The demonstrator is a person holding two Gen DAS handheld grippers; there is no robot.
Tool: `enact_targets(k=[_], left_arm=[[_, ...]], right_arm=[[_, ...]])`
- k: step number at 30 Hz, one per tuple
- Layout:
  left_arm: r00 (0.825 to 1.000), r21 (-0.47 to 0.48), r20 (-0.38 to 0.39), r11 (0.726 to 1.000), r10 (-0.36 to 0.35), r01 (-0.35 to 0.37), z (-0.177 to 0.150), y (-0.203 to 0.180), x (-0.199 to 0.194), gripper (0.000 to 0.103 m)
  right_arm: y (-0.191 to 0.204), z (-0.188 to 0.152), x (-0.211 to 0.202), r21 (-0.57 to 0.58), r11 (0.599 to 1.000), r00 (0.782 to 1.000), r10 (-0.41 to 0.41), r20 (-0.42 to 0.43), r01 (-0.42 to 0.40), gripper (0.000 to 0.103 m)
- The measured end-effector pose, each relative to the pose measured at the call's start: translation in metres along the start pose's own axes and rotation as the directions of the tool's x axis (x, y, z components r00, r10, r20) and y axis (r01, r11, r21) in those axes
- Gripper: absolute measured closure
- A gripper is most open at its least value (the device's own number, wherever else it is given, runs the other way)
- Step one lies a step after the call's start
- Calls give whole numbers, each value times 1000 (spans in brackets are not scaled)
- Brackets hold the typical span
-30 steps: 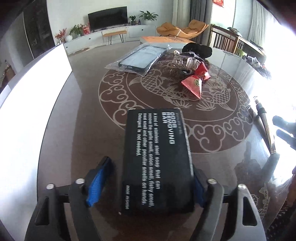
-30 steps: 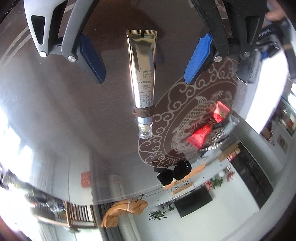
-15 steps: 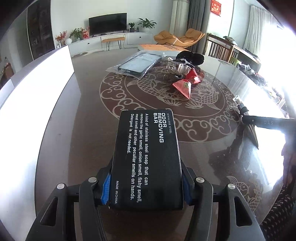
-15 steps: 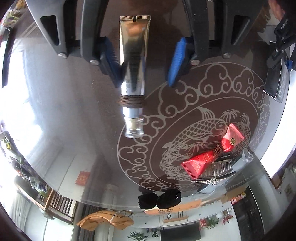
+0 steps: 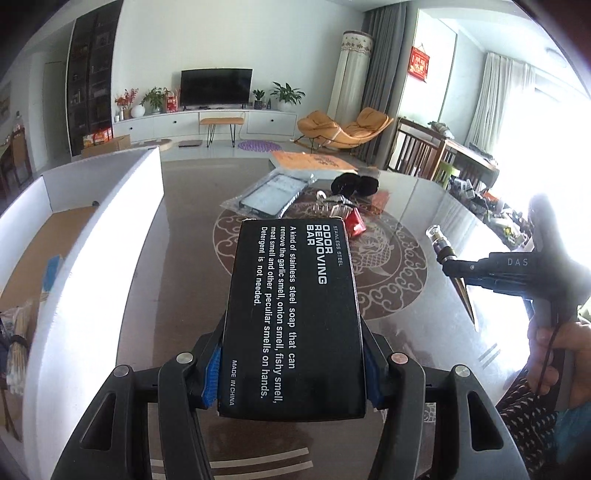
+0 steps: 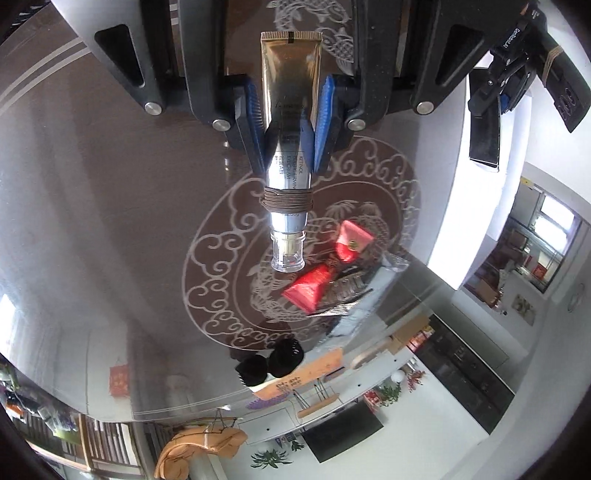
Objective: Organize objects
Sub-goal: 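Carry the black box and gold tube into the white bin and open both grippers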
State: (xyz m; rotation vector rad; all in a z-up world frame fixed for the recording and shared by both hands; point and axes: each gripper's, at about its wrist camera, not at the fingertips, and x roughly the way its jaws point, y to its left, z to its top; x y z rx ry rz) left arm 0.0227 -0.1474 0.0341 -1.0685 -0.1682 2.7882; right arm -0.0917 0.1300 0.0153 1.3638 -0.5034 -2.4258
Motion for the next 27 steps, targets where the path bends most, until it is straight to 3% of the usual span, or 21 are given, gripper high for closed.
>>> enact_targets(k=[7,12,16,22,24,25,27], left_arm=[[995,-113,97,994,21,-10,22,52,-62,46],[976,-208,135,968,171,-141,31,123,-107,46],[940,-295,99,912,327,-286,24,190,-132,46],[900,-356,-62,832,432,-424,-1,265,-128,45],[882,-379,-138,799,451,-467,-11,283,-116,44],[868,-402,-163,772,470,-493,-18,290,-114,44],[862,-438,-184,745,473,-503,-25,296,-110,32]], right_arm=[[90,-2,-6,-105,983,989,147,-19,-148,77],[182,-7,5,-193,933,952,293,-84,-304,77],[269,-20,23,-292,863,910,374,-178,-412,77],[375,-52,68,-411,772,872,387,-301,-485,76],[398,-69,97,-441,766,874,324,-363,-467,75],[402,-76,109,-461,772,884,272,-381,-437,69],[398,-81,120,-472,784,898,237,-372,-402,60]])
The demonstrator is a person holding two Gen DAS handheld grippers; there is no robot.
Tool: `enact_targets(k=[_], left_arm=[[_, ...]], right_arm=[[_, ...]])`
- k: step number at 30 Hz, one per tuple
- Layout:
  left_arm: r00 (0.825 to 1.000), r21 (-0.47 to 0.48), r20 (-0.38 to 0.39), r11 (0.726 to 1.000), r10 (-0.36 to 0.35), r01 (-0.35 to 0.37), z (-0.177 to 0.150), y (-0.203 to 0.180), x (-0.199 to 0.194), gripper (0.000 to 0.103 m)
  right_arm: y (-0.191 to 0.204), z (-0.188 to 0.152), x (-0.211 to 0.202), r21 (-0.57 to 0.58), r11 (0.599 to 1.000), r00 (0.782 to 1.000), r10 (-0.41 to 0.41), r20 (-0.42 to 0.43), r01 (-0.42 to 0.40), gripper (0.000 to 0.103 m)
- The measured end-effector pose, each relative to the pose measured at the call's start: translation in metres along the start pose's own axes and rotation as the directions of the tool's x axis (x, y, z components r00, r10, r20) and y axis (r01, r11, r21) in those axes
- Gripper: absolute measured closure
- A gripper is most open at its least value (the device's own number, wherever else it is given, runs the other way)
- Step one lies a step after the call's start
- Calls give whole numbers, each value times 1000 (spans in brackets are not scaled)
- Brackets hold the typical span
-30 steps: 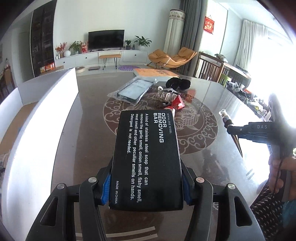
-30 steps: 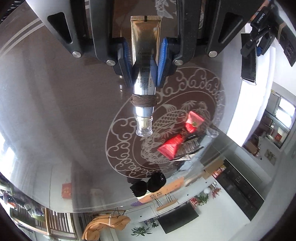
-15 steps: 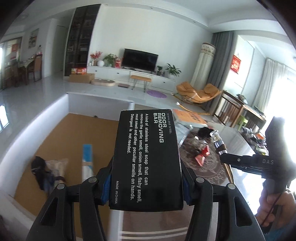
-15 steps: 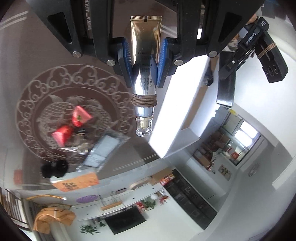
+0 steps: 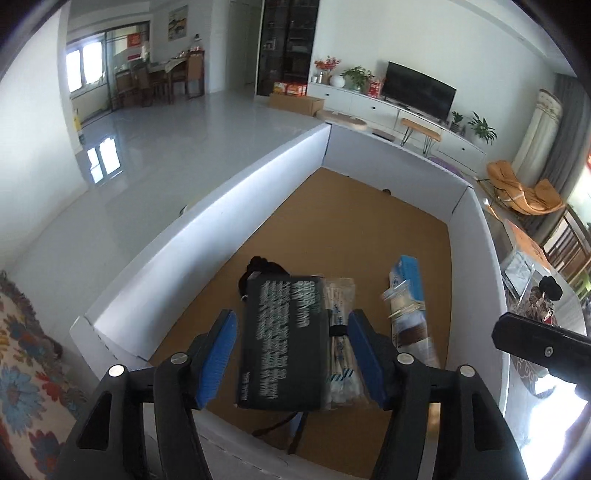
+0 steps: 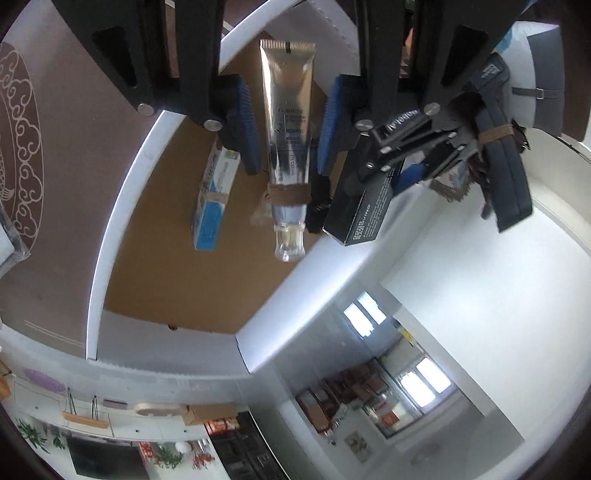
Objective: Organize objects
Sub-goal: 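Carry the black box and gold tube into the white bin and open both grippers, then return both grippers to the table above the remaining pile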
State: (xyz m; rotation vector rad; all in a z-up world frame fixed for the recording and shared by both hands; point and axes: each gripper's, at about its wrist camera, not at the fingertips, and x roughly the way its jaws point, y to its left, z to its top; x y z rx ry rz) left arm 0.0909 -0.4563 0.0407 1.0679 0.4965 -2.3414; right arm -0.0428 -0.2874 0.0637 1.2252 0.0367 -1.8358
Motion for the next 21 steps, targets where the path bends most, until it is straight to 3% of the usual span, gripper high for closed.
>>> enact_targets(k=[2,4,6,9,11,13,16,17,21], left_arm=[[1000,-24,20,1000,-1,2,-3,0,-1,22],[999,-23,45,1000,-3,4,-7,-9,-7,20],[998,0,60,999,-37,37,-8,-28,-13,20],[989,63,92,992,-116,111,-9,-73,-26,20],[978,121,98,978,-185,173,-8,-105,-39,20],[959,178,86,951,-271,253,-14,-140,-53,20],[921,271,28,890,-389,367,-35,-201,-68,15],[909,304,3,866,-417,397,-47,-221,-72,9],[884,426,-138,779,-447,460,-98,-305,-58,5]], right_arm=[[-14,-9,-11,-3,999,998,-39,48,39,41],[-36,-19,-32,2,992,986,-122,110,123,28],[-63,-32,-53,19,979,965,-203,164,202,22],[-114,-62,-82,63,931,907,-364,214,359,19],[-155,-88,-96,100,868,842,-496,214,486,16],[-198,-118,-103,141,811,794,-585,166,568,16],[-258,-159,-115,224,750,753,-652,88,622,16],[-273,-171,-124,256,726,736,-673,73,638,16],[-311,-199,-160,347,620,652,-757,31,704,16]])
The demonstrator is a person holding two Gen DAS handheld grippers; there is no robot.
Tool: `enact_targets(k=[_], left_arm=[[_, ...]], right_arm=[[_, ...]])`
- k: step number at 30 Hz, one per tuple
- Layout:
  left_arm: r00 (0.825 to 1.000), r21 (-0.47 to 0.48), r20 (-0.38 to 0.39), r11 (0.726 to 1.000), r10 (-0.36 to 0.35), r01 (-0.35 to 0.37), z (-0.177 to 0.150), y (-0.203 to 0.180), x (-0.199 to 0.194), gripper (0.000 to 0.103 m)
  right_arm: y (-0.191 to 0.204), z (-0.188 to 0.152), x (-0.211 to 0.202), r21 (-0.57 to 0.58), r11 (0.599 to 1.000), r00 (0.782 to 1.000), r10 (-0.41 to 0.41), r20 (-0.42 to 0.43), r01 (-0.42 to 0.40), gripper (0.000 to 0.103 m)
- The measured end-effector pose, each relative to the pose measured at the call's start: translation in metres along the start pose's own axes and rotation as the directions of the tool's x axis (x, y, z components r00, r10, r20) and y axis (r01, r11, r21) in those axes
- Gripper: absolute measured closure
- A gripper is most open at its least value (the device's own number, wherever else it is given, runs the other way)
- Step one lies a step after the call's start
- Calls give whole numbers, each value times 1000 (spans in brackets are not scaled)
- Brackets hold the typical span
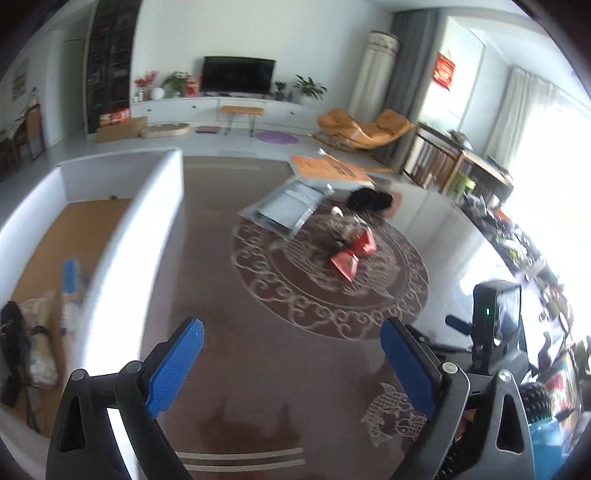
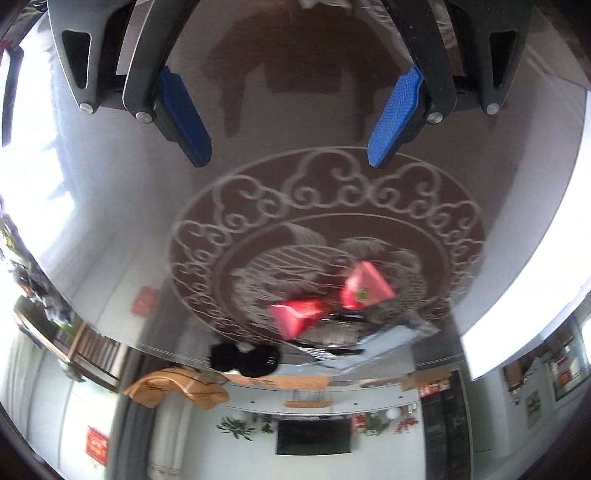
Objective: Organize objects
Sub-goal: 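Return both grippers to the table above the remaining pile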
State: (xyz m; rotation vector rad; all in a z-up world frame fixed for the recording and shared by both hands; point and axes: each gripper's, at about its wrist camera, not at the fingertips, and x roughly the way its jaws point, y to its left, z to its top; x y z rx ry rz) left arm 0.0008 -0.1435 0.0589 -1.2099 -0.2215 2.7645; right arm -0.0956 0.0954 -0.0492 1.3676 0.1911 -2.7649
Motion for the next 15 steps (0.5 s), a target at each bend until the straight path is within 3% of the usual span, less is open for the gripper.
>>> enact_targets(k=[2,5,10,15], left_arm=[[998,45,-64,999,14,-12,-10,-27,31,5],[992,77,-115,996,46,-37,-19,-48,76,5],[985,73,-154,995,77,-66,-22,-50,123,5],[982,39,-165,996,88,-83,-17,-42,149,5]], right_arm=[[-17,-3,2,27,999,999,-37,-22,38,12],[-34,-2,6,78,997,999,-14,-34,17,8],[-33,3,9,82,997,999,-5,-45,9,0],[-32,1,12,102,995,999,10,-48,-5,0]])
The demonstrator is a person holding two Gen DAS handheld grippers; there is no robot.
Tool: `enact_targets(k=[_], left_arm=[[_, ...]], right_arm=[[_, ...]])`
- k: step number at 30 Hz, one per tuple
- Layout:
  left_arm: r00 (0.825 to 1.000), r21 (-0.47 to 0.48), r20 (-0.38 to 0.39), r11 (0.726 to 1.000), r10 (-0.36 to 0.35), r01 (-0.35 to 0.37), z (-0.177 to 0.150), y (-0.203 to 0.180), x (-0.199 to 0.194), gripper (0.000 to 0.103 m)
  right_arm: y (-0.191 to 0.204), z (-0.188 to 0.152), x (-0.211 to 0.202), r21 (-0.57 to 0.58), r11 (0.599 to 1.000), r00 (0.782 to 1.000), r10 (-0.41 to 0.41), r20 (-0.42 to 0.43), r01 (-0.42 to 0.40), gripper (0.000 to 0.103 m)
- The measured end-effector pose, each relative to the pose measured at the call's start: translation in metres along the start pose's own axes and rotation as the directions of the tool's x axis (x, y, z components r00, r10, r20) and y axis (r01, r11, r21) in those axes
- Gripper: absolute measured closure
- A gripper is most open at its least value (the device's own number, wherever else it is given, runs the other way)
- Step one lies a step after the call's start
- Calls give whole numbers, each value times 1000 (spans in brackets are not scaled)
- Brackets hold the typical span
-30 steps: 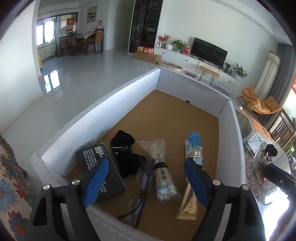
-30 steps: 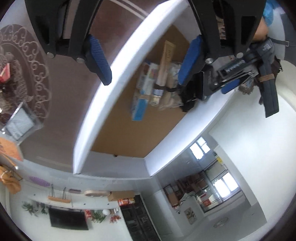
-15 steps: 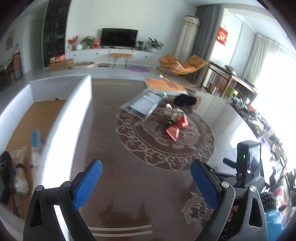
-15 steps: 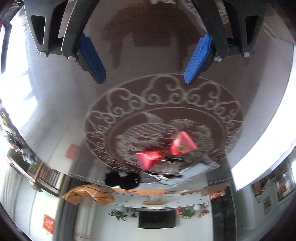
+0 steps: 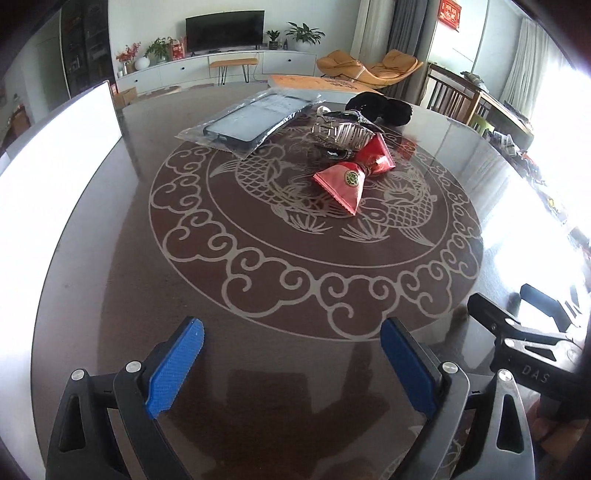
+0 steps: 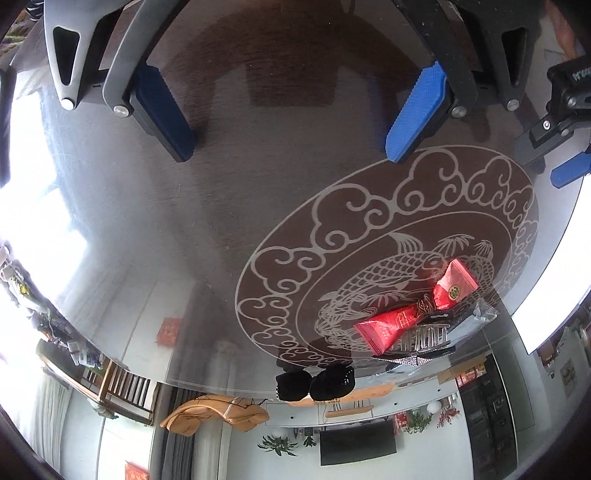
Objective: Organize objects
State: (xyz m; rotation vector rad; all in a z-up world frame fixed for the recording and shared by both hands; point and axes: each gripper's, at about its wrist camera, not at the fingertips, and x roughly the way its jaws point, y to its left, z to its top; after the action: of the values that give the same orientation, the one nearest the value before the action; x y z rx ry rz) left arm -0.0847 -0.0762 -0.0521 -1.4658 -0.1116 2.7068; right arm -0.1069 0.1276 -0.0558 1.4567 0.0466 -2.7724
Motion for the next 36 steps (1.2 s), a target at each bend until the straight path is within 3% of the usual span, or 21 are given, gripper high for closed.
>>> enact_targets(k=[3,6,12,36], left_arm=[[1000,8,17,1000,17,-17,6,-1,6,5],[997,85,20,993,81,-82,12,-8,15,0],[996,46,42,996,80,-82,18,-6,20,0],[996,47,41,996,80,-82,20,-5,20,0]], right_arm=[[1,-2,-1,1,1000,1000,0,1,0,0],[1,-1,0,1,1000,1000,0,2,0,0],[1,0,0,1,1000,1000,1,2,-1,0],[2,0,0,2,1000,1000,0,1,0,0]])
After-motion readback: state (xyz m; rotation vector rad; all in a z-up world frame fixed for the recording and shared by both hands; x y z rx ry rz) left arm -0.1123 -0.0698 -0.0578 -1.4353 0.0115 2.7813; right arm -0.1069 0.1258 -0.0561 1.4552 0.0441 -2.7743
